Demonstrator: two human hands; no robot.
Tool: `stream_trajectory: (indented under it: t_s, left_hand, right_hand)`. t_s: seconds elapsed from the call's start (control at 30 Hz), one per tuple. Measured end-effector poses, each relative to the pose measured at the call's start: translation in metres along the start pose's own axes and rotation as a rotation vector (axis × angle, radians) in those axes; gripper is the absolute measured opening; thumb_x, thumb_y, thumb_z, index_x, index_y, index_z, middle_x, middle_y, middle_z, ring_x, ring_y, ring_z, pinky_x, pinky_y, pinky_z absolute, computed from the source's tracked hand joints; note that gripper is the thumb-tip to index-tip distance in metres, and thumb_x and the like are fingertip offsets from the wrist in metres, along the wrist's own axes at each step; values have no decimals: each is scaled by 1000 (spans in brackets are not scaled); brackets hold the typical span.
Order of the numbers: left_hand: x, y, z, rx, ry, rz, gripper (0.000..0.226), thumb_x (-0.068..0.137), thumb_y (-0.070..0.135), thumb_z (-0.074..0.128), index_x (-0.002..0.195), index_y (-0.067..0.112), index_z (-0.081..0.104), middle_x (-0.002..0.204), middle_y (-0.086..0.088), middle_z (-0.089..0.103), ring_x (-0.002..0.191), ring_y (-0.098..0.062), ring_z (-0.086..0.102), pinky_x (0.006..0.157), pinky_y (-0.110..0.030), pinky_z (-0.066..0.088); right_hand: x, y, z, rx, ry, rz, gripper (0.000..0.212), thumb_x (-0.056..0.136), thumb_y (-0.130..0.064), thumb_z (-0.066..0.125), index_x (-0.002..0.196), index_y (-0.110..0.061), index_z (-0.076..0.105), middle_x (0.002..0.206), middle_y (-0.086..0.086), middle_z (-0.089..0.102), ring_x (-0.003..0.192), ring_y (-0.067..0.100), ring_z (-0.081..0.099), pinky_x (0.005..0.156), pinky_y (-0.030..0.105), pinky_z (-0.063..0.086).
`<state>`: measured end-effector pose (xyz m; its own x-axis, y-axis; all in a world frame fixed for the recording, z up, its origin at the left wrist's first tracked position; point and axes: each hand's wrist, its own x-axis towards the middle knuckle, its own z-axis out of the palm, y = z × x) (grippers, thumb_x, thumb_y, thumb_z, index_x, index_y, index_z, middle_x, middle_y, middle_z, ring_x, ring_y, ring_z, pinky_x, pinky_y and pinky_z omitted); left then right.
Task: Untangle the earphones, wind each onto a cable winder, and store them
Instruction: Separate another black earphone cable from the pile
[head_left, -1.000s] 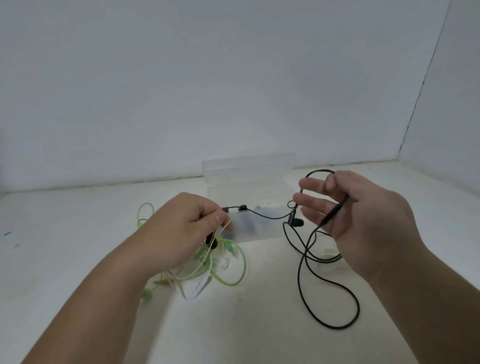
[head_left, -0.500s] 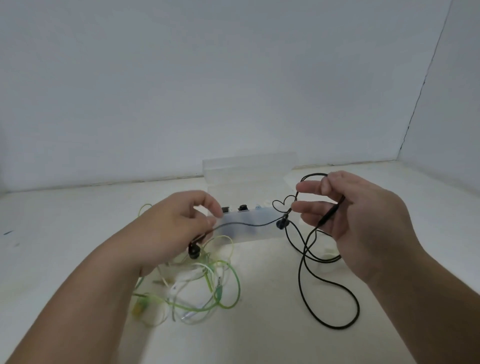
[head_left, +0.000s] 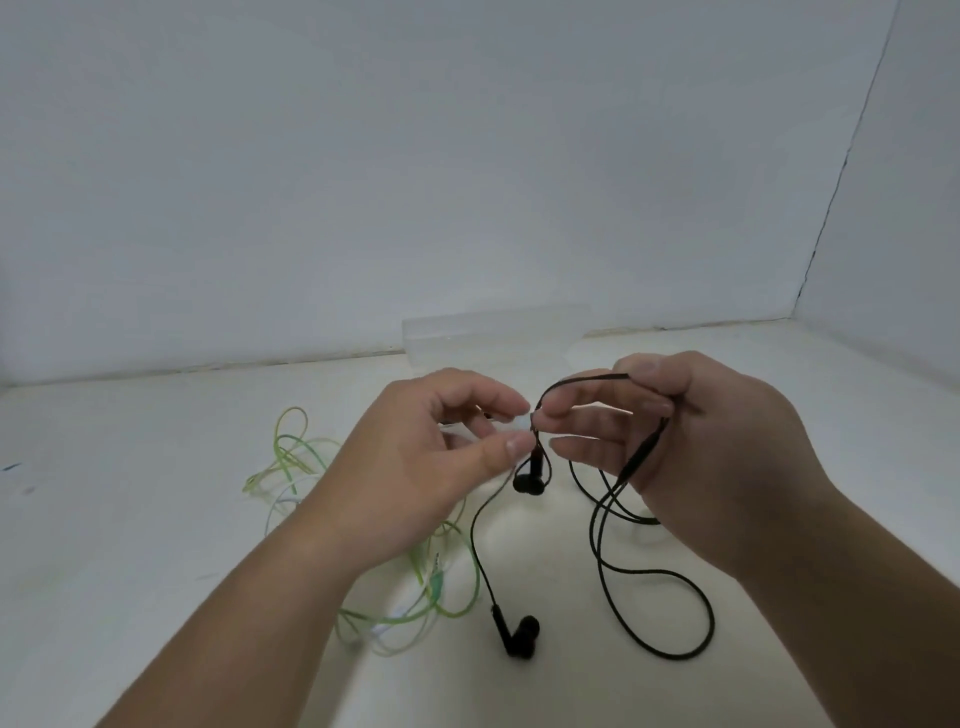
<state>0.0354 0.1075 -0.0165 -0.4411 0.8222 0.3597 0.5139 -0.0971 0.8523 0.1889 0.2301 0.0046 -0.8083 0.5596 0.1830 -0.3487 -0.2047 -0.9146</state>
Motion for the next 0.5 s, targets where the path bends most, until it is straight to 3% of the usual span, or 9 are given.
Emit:
stream_trajectory:
  t_s: [0.17, 0.37, 0.5]
  left_hand:
    - [1, 3, 6, -43, 56, -30, 8, 85, 10, 74, 80, 16, 75, 69, -2, 67, 65, -12, 59, 64, -22, 51]
    - [3, 4, 5, -337, 165, -220, 18, 94, 2, 59, 79, 9, 65, 76, -6, 70, 73, -16, 64, 65, -28, 53]
    - [4, 1, 7, -444, 222, -341, 19, 94, 3, 60, 77, 8, 66, 76, -9, 67, 75, -18, 63, 69, -32, 54]
  right_hand:
    - [1, 0, -1, 62, -2, 16, 40, 83, -15, 42, 44, -16, 41, 89, 29, 68, 87, 41, 70, 70, 39, 59]
    - [6, -3, -7, 194, 361, -21, 51, 94, -12, 35, 44, -17, 34, 59, 11, 62, 61, 27, 69, 55, 28, 58]
    - [10, 0, -13, 201, 483, -70, 35, 94, -11, 40, 58, -11, 40, 50, 5, 57, 57, 25, 68, 53, 26, 56]
